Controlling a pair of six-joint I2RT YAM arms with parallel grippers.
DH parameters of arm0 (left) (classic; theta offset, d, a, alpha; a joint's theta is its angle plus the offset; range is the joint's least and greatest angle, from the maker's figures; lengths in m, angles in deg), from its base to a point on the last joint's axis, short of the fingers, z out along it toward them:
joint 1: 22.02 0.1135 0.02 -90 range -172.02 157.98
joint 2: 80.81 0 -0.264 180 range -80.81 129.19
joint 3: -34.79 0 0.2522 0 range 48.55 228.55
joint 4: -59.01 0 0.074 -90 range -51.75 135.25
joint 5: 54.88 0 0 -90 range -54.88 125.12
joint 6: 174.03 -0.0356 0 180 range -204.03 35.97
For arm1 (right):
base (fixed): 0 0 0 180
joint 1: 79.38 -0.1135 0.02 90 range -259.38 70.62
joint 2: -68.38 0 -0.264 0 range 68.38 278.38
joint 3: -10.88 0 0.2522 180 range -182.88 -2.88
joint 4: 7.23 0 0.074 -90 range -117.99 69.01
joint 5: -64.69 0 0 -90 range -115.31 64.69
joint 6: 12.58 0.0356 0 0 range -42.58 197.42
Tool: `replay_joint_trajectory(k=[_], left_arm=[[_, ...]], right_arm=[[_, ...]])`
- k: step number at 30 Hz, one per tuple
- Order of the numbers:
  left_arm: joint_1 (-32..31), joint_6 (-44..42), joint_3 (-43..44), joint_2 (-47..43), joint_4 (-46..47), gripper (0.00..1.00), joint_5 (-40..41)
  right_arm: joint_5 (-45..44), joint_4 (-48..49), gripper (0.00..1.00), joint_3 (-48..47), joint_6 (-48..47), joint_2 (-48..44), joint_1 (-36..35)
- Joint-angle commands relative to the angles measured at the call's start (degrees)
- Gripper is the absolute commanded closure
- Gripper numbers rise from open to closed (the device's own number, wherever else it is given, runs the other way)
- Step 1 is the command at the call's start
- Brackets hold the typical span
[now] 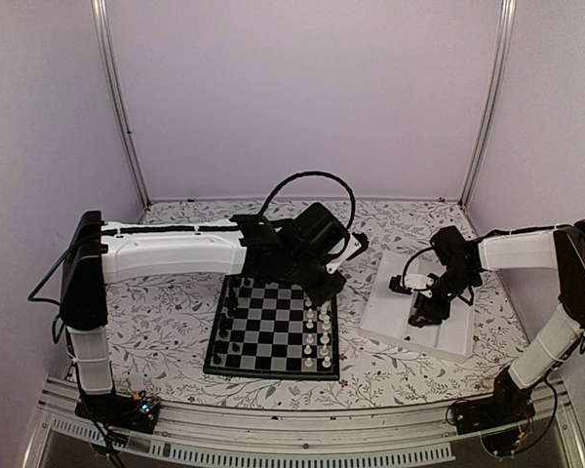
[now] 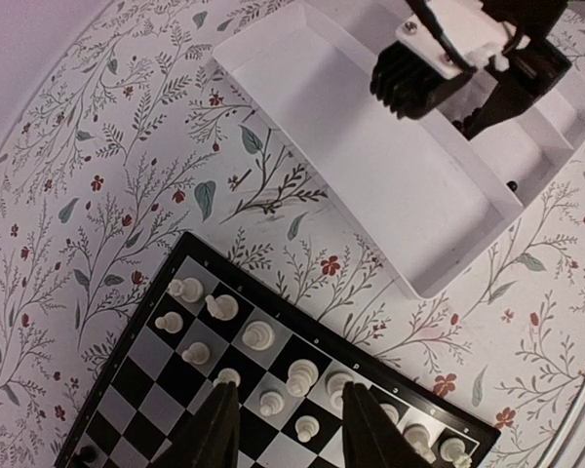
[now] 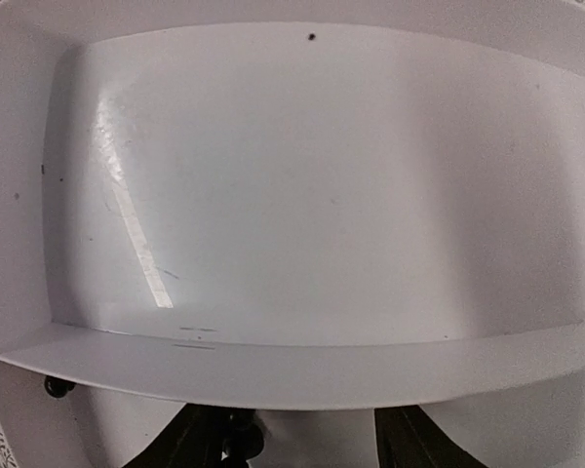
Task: Set up the chess pieces on the board
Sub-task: Adjust the chess piece in the storage box, then pick up the chess piece from the storage box.
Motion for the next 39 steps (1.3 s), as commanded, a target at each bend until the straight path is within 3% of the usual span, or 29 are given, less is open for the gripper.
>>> replay_joint_trajectory(k=[1, 6, 12, 27, 34, 39], left_arm=[[0.31, 0.91, 1.07, 0.46, -0.08, 0.61, -0.52], [0.31, 1.12, 1.19, 0.92, 0.05, 0.61, -1.37], [0.29, 1.34, 0.78, 0.51, 0.04, 0.61, -1.56], [0.30, 1.36, -2.86, -2.22, 0.48, 0.61, -0.63], [4.17, -1.93, -10.07, -12.58, 1.00, 0.62, 7.47], [12.58, -2.33, -19.81, -24.26, 8.66, 0.61, 9.00]], right_arm=[[1.76, -0.32, 0.46, -3.44, 3.34, 0.92, 4.58], [6.00, -5.23, 0.49, -3.84, 1.37, 1.02, 4.83], [5.80, -7.56, 0.58, -3.43, 1.53, 2.33, 4.84], [0.70, -9.26, 0.93, -5.43, 4.76, -0.72, 4.85], [2.85, -16.44, 0.95, -14.32, 4.91, -6.67, 3.79], [5.26, -18.51, 0.95, -24.60, 6.19, -5.87, -4.12]])
